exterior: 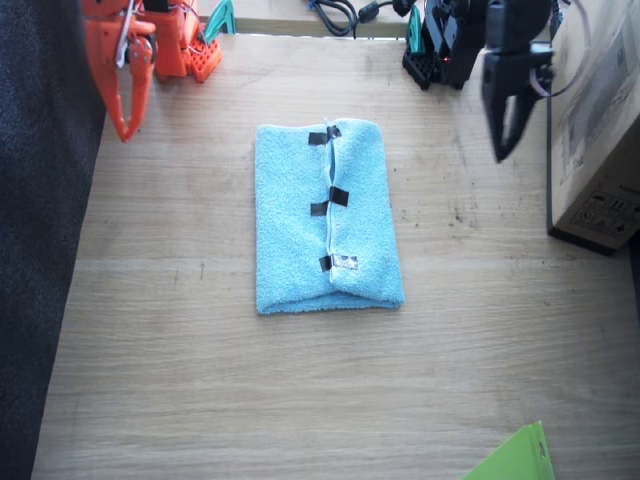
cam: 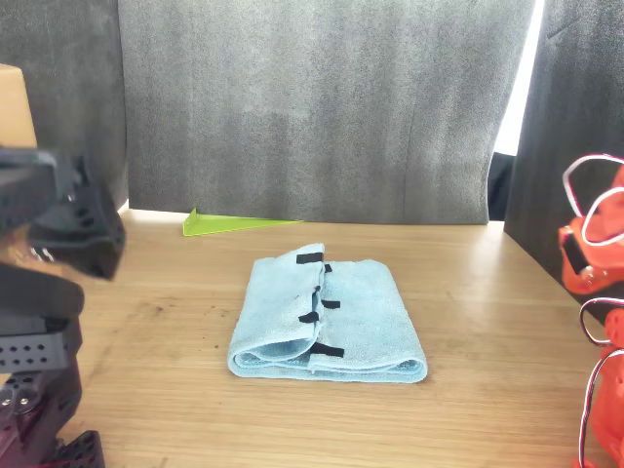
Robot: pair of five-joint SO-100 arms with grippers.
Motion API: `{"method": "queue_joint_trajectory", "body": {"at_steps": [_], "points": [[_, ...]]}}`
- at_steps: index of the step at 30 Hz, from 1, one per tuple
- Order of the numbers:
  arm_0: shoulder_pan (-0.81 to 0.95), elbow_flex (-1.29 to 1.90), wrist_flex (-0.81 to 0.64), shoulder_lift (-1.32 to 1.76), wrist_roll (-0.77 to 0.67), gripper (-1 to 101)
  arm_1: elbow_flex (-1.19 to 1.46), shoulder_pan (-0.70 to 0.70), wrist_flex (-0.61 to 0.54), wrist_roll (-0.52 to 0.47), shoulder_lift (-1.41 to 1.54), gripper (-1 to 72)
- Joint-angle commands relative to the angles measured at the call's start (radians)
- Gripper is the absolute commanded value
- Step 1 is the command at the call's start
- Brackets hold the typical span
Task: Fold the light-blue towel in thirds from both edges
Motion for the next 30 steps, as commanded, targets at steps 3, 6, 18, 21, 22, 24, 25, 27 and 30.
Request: {"method": "queue_joint_trajectory", "body": {"at_steps": [3, 6, 18, 21, 22, 24, 25, 27, 30], "points": [[-0.026, 0.078, 0.021, 0.209, 0.012, 0, 0.11, -0.025, 0.006, 0.009, 0.227, 0.0], [-0.041, 0.101, 0.031, 0.268, 0.011, 0, 0.147, -0.037, 0.029, 0.005, 0.304, 0.3], [-0.017, 0.252, 0.175, 0.749, 0.008, 0, 0.224, -0.043, 0.137, 0.041, 0.574, 0.5], [-0.014, 0.253, 0.17, 0.749, 0.008, 0, 0.224, -0.054, 0.135, 0.055, 0.572, 0.2], [-0.011, 0.253, 0.169, 0.749, 0.008, 0, 0.224, -0.055, 0.135, 0.057, 0.572, 0.0], [-0.009, 0.253, 0.169, 0.749, 0.005, 0, 0.224, -0.06, 0.135, 0.061, 0.572, 0.0], [-0.008, 0.253, 0.169, 0.749, 0.003, 0, 0.224, -0.061, 0.135, 0.061, 0.572, 0.0], [-0.003, 0.253, 0.169, 0.749, 0.0, 0, 0.224, -0.063, 0.135, 0.063, 0.572, 0.0], [-0.003, 0.253, 0.167, 0.749, 0.0, 0, 0.224, -0.052, 0.13, 0.057, 0.572, 0.0]]}}
